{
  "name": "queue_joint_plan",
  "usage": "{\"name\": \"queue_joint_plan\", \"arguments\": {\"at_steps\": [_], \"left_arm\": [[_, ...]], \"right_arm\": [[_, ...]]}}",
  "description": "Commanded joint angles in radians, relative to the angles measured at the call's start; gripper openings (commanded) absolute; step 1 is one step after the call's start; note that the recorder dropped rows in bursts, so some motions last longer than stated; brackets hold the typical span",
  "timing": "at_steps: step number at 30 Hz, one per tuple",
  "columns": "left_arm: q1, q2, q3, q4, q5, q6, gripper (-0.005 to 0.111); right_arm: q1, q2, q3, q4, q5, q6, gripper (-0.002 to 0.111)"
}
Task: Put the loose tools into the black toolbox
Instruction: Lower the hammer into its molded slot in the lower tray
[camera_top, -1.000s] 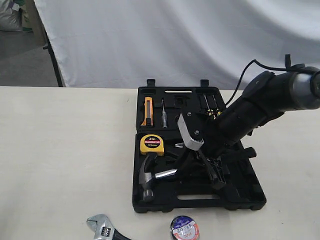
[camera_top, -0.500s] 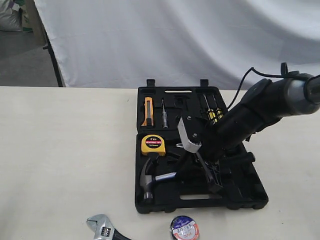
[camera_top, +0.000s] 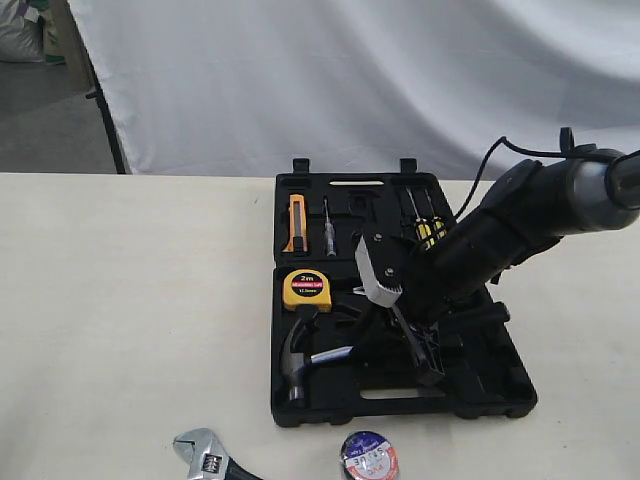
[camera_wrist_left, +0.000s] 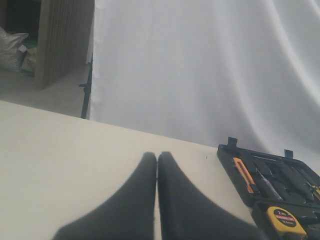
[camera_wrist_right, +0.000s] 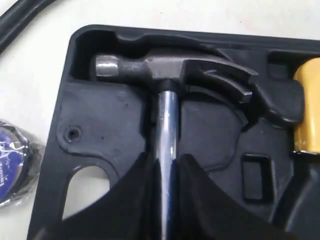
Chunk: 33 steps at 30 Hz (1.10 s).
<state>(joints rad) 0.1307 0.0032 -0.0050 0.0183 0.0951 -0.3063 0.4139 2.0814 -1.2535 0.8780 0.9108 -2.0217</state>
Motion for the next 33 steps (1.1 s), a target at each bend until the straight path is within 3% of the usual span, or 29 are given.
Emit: {"name": "queue_joint_plan", "arguments": {"at_steps": [1,4,6,9,15,21,23,25,31,33], "left_arm": [[0.025,-0.003,-0.003,0.004,-0.007,-0.005,0.001],[0.025,-0.003,-0.003,0.004,-0.007,-0.005,0.001],[0.025,-0.003,-0.003,0.004,-0.007,-0.005,0.001],[0.025,-0.003,-0.003,0.004,-0.007,-0.005,0.001],[0.025,-0.003,-0.003,0.004,-0.007,-0.005,0.001],[0.025,-0.003,-0.003,0.004,-0.007,-0.005,0.001],[0.025,-0.003,-0.003,0.004,-0.007,-0.005,0.001],[0.025,-0.003,-0.003,0.004,-0.007,-0.005,0.001],[0.025,-0.003,-0.003,0.004,-0.007,-0.005,0.001],[0.025,-0.003,-0.003,0.004,-0.007,-0.005,0.001]], "right_arm": [[-0.003,-0.006,0.001,0.014,-0.017,0.018,0.023],[-0.003,-0.006,-0.001,0.014,-0.015,0.032,0.066],[-0.003,-0.014,-0.001,0.014,-0.013,0.032,0.079],[-0.005,-0.08,-0.001,0.014,-0.017,0.067,0.082],[-0.005,-0.236,-0.001,0.014,-0.012,0.409,0.082],[-0.005,-0.204,-0.001,-0.009,0.017,0.412,0.081],[-0.005,-0.18,-0.001,-0.033,0.019,0.41,0.075],[-0.005,-0.151,-0.001,-0.069,0.029,0.41,0.06],[-0.005,-0.044,-0.001,-0.128,-0.078,0.41,0.001],[-0.005,-0.01,-0.001,-0.157,-0.121,0.428,0.0]]}}
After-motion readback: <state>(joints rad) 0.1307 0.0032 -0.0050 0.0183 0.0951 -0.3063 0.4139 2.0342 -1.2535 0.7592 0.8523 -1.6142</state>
